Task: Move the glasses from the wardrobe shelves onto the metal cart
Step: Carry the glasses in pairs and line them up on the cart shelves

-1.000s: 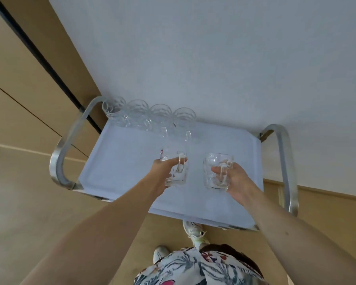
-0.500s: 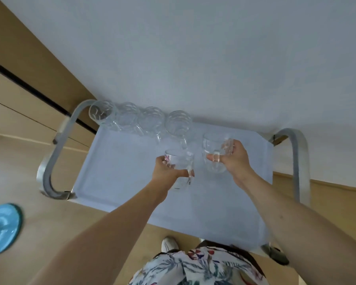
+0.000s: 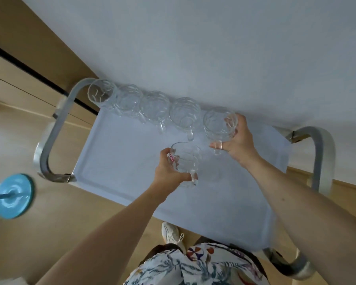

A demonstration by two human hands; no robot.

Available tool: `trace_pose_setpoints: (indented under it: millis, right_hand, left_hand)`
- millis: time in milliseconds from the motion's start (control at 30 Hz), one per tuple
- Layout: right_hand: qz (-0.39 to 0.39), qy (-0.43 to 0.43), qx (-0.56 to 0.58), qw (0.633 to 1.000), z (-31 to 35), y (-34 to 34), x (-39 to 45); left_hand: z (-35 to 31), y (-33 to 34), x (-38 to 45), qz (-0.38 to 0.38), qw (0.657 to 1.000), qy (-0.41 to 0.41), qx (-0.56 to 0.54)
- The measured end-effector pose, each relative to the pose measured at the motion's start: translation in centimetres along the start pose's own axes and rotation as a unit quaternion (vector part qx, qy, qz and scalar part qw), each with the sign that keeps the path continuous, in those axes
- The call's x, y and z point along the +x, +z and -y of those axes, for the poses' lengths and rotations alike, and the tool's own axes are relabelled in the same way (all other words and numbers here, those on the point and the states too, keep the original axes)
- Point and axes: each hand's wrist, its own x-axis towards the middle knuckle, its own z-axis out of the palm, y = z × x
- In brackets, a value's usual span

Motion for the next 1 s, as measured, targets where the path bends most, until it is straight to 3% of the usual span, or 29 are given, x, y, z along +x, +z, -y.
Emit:
trace_pose_setpoints:
  millis: [167, 567, 800, 933, 1000]
  right_hand:
    - [0.025, -0.029, -0.032, 0.999, 0.0, 0.4, 1.0]
    - [0.034, 0.003, -0.018, 0.999, -0.6, 0.4, 1.5]
    - [-0.095, 0.115, -0.025, 0.989, -1.4, 0.1, -4.0]
    - [-0.217, 0.164, -0.006, 0.962, -0.7, 0.9, -9.0]
    - [-0.225, 0.171, 0.000, 0.959, -0.2, 1.9, -10.9]
  left_hand:
    - [0.3, -0.4, -0.3, 0.004, 1.000, 0.006, -0.016]
    - [1.2, -0.5, -0.9, 0.051, 0.998, 0.041, 0.018]
    - [2.1, -0.8, -0.9, 0.063, 0.994, 0.075, 0.040]
    - [2.5, -0.7, -0.9, 0.054, 0.993, 0.094, 0.048]
    - [2.7, -0.7, -1.1, 0.051, 0.992, 0.100, 0.052]
